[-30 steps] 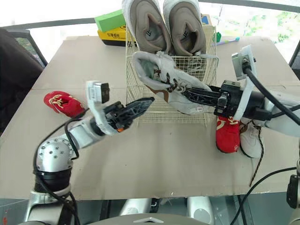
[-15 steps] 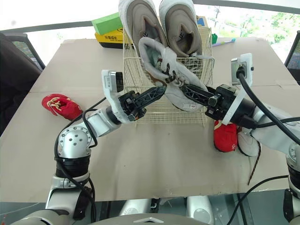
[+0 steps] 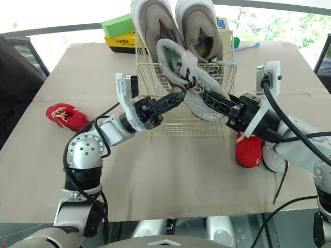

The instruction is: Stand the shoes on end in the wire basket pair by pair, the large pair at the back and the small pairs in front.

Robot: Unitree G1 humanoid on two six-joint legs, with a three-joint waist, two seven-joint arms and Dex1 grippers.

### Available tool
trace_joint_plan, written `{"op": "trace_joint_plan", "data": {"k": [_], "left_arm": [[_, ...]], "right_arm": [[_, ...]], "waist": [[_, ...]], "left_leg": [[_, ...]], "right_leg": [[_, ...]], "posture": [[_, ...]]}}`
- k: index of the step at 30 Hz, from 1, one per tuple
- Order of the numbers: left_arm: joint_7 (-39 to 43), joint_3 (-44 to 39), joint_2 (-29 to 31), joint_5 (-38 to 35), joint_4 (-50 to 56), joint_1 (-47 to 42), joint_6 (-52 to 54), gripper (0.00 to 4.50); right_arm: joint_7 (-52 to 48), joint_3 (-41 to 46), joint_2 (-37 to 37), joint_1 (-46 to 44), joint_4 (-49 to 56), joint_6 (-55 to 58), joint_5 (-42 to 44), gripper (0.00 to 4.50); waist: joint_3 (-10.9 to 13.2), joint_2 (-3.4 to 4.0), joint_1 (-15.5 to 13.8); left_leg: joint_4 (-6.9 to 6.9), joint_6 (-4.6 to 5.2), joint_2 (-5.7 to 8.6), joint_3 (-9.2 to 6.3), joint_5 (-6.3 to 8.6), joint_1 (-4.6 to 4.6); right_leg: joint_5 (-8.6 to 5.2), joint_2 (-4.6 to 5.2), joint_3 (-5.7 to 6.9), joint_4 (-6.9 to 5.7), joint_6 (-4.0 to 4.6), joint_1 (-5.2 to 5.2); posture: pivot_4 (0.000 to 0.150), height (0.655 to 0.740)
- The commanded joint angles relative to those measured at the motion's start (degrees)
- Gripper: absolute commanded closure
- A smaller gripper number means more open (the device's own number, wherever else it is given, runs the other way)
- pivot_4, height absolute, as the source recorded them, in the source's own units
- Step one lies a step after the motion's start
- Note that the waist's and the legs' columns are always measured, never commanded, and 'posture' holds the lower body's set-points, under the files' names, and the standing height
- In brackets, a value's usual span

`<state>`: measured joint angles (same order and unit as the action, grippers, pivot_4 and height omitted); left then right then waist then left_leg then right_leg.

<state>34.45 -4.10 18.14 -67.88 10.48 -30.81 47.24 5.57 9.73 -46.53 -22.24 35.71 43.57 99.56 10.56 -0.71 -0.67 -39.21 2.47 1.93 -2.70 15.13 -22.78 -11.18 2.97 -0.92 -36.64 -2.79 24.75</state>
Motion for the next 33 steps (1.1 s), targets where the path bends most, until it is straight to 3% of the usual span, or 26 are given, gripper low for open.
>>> {"op": "trace_joint_plan", "data": {"k": [1,4,6,8,14,15,18,20,24,28,29,33], "left_arm": [[-1.9,-1.39,-0.88,4.53,-0.89,-2.03,-3.66,1.79],[-0.18,-1.45,-1.13,3.04,-0.11,-2.04,-2.09,0.67],[0.2,-1.6,-1.5,2.36,0.43,-1.69,-1.59,0.79],[1.45,-1.42,-1.51,2.52,0.99,-1.29,-1.74,1.31],[6.11,-1.38,-1.0,2.0,3.06,-1.12,-2.0,4.14],[6.35,-1.39,-0.88,2.18,3.04,-1.12,-1.98,4.35],[6.69,-1.5,-0.49,2.78,2.76,-1.12,-2.07,4.4],[6.51,-1.91,-0.17,3.1,2.39,-1.31,-2.25,4.4],[7.12,-3.68,2.25,4.09,1.03,-3.16,-2.6,4.4],[8.79,-6.2,7.91,4.48,-0.59,-7.31,-1.66,4.4],[9.17,-6.7,9.6,4.91,-1.31,-8.53,-1.46,4.4],[14.23,-5.95,18.78,11.42,-5.84,-15.97,-2.89,4.4]], "right_arm": [[-0.71,-0.61,-0.41,-1.66,4.25,-0.77,3.09,4.21],[0.33,-1.35,-0.37,-2.04,5.05,-1.09,3.82,4.21],[0.92,-1.61,-0.32,-2.06,5.23,-1.39,4.18,4.21],[1.22,-1.82,-0.4,-1.61,5.5,-1.67,4.72,4.21],[0.99,-1.55,-0.98,1.45,6.53,-2.01,6.27,4.21],[0.75,-1.37,-1.19,1.76,6.43,-2.12,6.45,4.21],[-0.57,-0.76,-1.83,2.47,5.59,-2.06,6.16,4.21],[-3.24,-0.08,-1.93,2.51,4.1,-2.35,0.39,4.21],[-12.87,2.57,-2.42,5.42,6.51,-4.82,-12.58,2.24],[-20.38,3.72,-3.37,13.19,13.01,-11.04,-33.41,0.23],[-22.03,4.43,-2.95,15.19,13.73,-12.43,-36.0,0.0],[-29.9,13.55,-1.9,24.56,15.13,-16.86,-39.89,0.0]], "waist": [[0.0,0.0,-0.06],[0.0,0.0,-0.02],[0.0,0.0,-0.02],[0.0,0.0,-0.03],[0.0,0.0,-0.04],[0.0,0.0,-0.04],[0.0,0.0,-0.04],[0.0,0.0,-0.03],[0.0,0.0,-0.06],[0.01,0.0,-0.1],[0.01,-0.01,-0.08],[0.02,-0.03,-0.02]], "left_leg": [[0.0,0.0,0.0,0.01,0.0,0.0],[0.0,0.01,0.0,0.01,0.0,-0.02],[0.02,0.03,-0.01,0.01,0.02,-0.03],[0.03,0.03,-0.02,0.0,0.02,-0.05],[0.03,0.04,-0.02,0.01,0.03,-0.07],[0.03,0.04,-0.02,0.02,0.03,-0.07],[0.03,0.04,-0.02,0.04,0.03,-0.07],[0.03,0.05,-0.02,0.03,0.03,-0.06],[0.03,0.05,-0.02,0.03,0.04,-0.06],[0.04,0.05,-0.06,0.0,0.04,-0.08],[0.05,0.04,-0.06,-0.01,0.04,-0.08],[0.05,0.04,-0.06,0.04,0.04,-0.07]], "right_leg": [[0.0,0.0,0.0,0.0,0.0,0.0],[0.0,0.01,-0.01,0.04,0.0,0.0],[0.0,0.01,0.0,0.05,-0.01,0.01],[0.01,0.01,0.01,0.08,-0.01,0.01],[0.0,0.01,0.01,0.13,0.0,0.01],[0.0,0.01,0.0,0.13,0.0,0.01],[0.0,0.01,-0.01,0.13,0.0,0.01],[0.0,0.01,-0.01,0.13,0.0,0.01],[0.0,-0.02,0.01,0.14,-0.01,0.01],[0.06,-0.08,0.05,0.14,-0.14,0.02],[0.1,-0.09,0.07,0.15,-0.23,0.03],[0.11,-0.09,0.02,0.22,-0.25,0.01]], "posture": [[0.15,0.74],[0.15,0.74],[0.15,0.74],[0.15,0.74],[0.15,0.74],[0.15,0.74],[0.15,0.74],[0.15,0.74],[0.15,0.74],[0.15,0.74],[0.15,0.74],[0.15,0.74]]}}
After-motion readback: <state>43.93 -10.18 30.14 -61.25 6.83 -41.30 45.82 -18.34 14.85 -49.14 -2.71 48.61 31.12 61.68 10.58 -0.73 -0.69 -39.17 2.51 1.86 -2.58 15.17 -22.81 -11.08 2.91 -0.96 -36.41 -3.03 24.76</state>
